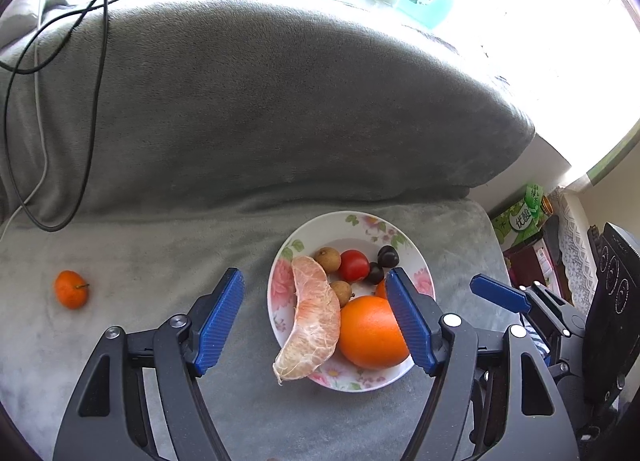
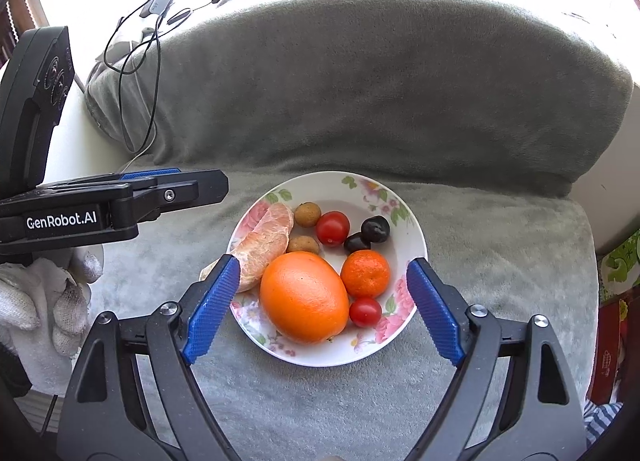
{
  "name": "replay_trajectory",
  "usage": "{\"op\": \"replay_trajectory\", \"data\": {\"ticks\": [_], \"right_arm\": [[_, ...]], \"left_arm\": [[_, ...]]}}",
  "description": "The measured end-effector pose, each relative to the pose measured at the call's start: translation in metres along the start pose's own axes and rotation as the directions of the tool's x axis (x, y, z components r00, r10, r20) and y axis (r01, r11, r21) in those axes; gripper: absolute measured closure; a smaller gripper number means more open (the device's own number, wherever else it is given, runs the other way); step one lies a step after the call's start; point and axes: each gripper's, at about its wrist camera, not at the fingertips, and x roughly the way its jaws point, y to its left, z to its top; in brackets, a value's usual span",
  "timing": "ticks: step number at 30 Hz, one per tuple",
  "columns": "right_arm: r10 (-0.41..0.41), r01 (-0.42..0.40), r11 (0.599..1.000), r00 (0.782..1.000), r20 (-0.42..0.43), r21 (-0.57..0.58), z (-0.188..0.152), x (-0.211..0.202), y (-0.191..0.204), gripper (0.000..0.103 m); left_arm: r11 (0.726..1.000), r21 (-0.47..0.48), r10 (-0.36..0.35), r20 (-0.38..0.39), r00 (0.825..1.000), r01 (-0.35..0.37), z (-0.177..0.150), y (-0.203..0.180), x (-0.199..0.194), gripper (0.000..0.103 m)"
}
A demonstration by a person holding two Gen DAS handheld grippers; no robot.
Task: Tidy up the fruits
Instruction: 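Move the right gripper from the plate toward the last mandarin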
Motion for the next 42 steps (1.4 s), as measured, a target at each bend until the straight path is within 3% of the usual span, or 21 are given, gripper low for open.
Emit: {"op": "replay_trajectory", "data": {"ticks": [18,27,33,35,42], "right_arm": [[0.018,-0.017,0.999,1.0,0.021,-0.044,-0.001,-0.011,0.029,0.015],[0.055,-0.053,0.996,0.998,0.018,-0.078,0.004,-0.007,0.052,0.015],[0.091,-0.089,0.991,0.996,0.013,-0.102,0.006,0.002,0.071,0.015],[0.105,-0.103,0.989,0.994,0.01,-0.105,0.007,0.006,0.078,0.009],[0.116,-0.115,0.982,0.993,-0.005,-0.147,0.016,0.025,0.11,0.009]], "left_arm": [[0.997,-0.061,0.059,0.052,0.997,-0.056,-0.027,0.028,-0.049,0.03],[0.984,-0.149,0.11,0.042,0.993,-0.102,-0.058,0.059,-0.068,0.03],[0.96,-0.231,0.169,0.019,0.985,-0.161,-0.087,0.089,-0.085,0.03],[0.948,-0.262,0.194,0.017,0.981,-0.183,-0.097,0.1,-0.092,0.03],[0.898,-0.372,0.26,0.013,0.965,-0.237,-0.13,0.137,-0.121,0.03]]}}
